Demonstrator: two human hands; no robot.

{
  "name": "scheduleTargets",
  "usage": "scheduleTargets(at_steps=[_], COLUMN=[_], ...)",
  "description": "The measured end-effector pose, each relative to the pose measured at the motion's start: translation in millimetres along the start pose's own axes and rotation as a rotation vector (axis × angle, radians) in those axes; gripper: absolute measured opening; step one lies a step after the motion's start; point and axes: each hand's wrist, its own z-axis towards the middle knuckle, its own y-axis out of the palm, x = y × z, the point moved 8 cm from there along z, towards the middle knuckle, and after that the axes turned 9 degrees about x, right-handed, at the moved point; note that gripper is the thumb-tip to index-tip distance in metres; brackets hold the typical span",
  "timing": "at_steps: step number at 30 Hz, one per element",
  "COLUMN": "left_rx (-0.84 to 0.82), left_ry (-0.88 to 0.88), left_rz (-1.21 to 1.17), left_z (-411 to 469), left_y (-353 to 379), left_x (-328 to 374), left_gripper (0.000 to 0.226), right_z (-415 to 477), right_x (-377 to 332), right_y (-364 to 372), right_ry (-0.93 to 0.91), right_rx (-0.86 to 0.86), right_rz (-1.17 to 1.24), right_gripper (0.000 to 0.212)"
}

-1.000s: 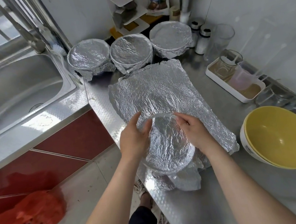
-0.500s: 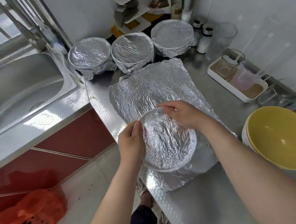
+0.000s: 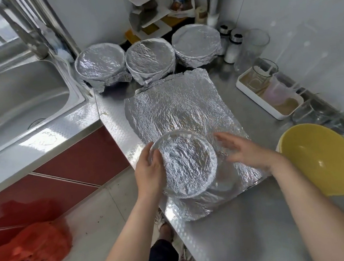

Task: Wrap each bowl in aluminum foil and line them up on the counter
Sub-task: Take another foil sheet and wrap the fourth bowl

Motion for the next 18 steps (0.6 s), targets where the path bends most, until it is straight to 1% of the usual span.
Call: scheduleTargets(at_steps=[2,5,8,11,14,15,16,18], left_rx=[0.024,0.062,0.092,0.116,0.142,0.155,0.164,0.173], left_ry=[-0.021,-0.043,-0.041,-0.041,-0.068,-0.07,-0.069,-0.059], left_rz=[-0.071,-0.081,-0.079,-0.078,-0.098,-0.103,-0.115,-0.121], left_z=[-1,-5,-8,-10,-12,-14,-15,-18], left_y=[0,1,0,-2,0,0,0,2], left_x=[-3,-8,-9,-9,-13,-13,-13,-12], left_gripper=[0.033,0.033,0.033,0.032,0.032,0.032,0.032,0.03], right_z=[-12,-21,-26,-27,-31,-34,-35,-38], right_x=[12,11,8,8,10,10,9,8], right_y=[14,25,27,32,38,41,43,48], right_ry=[-0.006,-0.043,-0.092,-0.081,-0.018,0.003,0.016,0.038], right_rx=[0.016,0.154,0.268,0.312,0.379,0.393,0.406,0.426], right_rz=[-0.176,-0.211,-0.221,-0.103,0.264,0.345,0.376,0.351], right_gripper=[0.079,0.074,0.06,0.048,0.04,0.037,0.038,0.048])
